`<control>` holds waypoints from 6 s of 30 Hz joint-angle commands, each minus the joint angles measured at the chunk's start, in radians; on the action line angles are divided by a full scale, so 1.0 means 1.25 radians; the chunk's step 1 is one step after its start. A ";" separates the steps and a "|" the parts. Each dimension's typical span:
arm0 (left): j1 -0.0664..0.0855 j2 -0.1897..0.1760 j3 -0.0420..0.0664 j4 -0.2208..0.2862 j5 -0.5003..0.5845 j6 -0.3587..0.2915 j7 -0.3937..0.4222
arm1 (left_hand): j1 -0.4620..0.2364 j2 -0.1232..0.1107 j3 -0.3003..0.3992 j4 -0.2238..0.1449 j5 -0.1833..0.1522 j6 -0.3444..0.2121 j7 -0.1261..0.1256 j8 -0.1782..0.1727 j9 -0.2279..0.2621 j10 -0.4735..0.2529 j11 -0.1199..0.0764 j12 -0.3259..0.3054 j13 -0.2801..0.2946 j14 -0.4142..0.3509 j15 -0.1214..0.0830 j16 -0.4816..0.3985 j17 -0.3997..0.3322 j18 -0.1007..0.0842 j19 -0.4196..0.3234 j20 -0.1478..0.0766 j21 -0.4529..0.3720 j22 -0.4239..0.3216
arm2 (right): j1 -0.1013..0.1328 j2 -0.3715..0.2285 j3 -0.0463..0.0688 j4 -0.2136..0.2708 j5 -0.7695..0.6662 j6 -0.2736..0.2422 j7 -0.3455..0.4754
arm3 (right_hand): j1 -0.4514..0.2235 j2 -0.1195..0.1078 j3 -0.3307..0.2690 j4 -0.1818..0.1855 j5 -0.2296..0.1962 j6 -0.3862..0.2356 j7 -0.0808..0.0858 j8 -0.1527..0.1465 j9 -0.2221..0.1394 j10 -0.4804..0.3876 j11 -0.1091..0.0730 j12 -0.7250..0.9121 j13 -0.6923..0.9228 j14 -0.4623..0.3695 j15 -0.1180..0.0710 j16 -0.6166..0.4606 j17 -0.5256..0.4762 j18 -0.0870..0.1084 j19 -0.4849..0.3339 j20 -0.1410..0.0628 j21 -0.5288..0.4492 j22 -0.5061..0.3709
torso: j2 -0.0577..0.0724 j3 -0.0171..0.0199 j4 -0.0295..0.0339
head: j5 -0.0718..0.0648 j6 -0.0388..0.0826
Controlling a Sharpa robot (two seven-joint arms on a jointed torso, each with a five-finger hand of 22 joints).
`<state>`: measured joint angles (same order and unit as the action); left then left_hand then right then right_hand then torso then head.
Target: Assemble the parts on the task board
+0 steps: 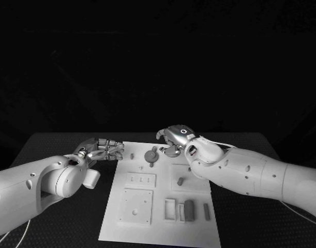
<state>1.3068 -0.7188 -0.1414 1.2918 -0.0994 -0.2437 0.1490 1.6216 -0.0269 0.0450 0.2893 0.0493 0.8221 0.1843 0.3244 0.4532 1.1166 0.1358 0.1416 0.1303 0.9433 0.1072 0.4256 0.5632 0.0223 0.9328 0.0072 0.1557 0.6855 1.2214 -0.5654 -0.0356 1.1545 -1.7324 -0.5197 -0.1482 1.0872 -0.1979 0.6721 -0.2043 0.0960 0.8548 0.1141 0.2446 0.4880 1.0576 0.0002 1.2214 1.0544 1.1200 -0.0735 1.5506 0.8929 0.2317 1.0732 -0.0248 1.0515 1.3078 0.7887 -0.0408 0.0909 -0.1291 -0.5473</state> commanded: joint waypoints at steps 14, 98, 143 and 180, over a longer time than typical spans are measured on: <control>-0.001 -0.004 0.000 0.004 -0.010 0.022 0.014 | -0.005 0.000 -0.004 0.001 0.001 0.005 0.002 -0.004 -0.001 0.008 0.000 -0.005 0.001 0.004 -0.001 -0.006 0.003 0.009 0.004 -0.001 -0.005 0.001 | 0.015 -0.168 0.007 0.015 0.220 0.093 0.158 | -0.007 -0.039 -0.006 0.012 -0.001 0.020 0.037 -0.002 -0.009 -0.060 0.039 0.003 -0.003 -0.010 0.014 -0.002 -0.002 0.024 -0.004 0.006 -0.008 0.011 | 0.004 0.0082 -0.0164 | -0.020 0.012; -0.013 -0.006 0.000 -0.004 -0.010 0.031 0.009 | -0.008 0.001 -0.004 0.000 0.001 0.005 0.003 -0.006 -0.001 0.008 0.000 -0.009 0.002 0.005 -0.001 -0.013 0.009 0.010 0.004 0.000 -0.008 0.002 | -0.102 -0.162 0.006 -0.077 0.276 0.118 0.197 | -0.022 0.077 -0.020 -0.013 -0.001 0.068 0.018 0.037 -0.009 -0.062 0.022 0.021 -0.015 -0.015 -0.002 0.011 -0.005 0.024 -0.006 0.006 0.001 0.014 | 0.002 0.0041 -0.0142 | -0.020 -0.017; -0.003 0.013 0.001 -0.001 -0.128 0.093 -0.087 | -0.086 -0.006 -0.007 0.003 0.000 0.062 -0.021 0.011 0.006 0.061 -0.022 0.002 0.016 0.027 -0.006 -0.021 0.044 0.010 0.016 -0.006 -0.006 0.016 | -0.036 -0.142 0.025 0.018 0.281 0.101 0.131 | -0.026 0.129 -0.015 -0.063 0.000 0.165 -0.025 0.105 0.041 -0.041 -0.019 0.021 -0.024 0.024 -0.037 0.016 0.031 0.024 0.005 0.000 0.006 0.013 | 0.001 0.0030 -0.0144 | -0.016 -0.006; 0.009 0.098 0.001 0.002 -0.160 0.067 -0.155 | -0.171 0.003 -0.059 0.001 0.000 0.050 -0.033 -0.011 -0.012 0.051 -0.019 -0.022 0.023 0.019 0.000 -0.054 0.097 0.013 -0.004 0.000 -0.015 0.042 | 0.006 -0.063 0.026 0.214 0.232 0.163 0.035 | -0.027 0.131 -0.015 -0.066 -0.001 0.165 -0.026 0.106 0.045 -0.038 -0.020 0.021 -0.025 0.026 -0.039 0.017 0.031 0.024 0.006 -0.002 0.007 0.013 | -0.001 0.0028 -0.0161 | 0.023 0.011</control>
<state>1.3168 -0.5973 -0.1413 1.2923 -0.3092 -0.1768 -0.0664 1.3986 -0.0223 -0.0229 0.2908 0.0493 0.8804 0.1424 0.3098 0.4388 1.1796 0.1192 0.1152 0.1585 0.9661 0.1094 0.3599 0.6841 0.0376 0.9342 0.0052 0.1423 0.7379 1.2293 -0.6460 -0.0031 1.4187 -1.4268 -0.3355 -0.1032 1.0520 -0.0435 0.6528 -0.2815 0.0967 0.8625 0.1064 0.3722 0.5423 1.0521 0.0057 1.2427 1.0251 1.1460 -0.1097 1.5681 0.9313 0.2319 1.0812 -0.0217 1.0553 1.3078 0.7881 -0.0366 0.0709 -0.1005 -0.5325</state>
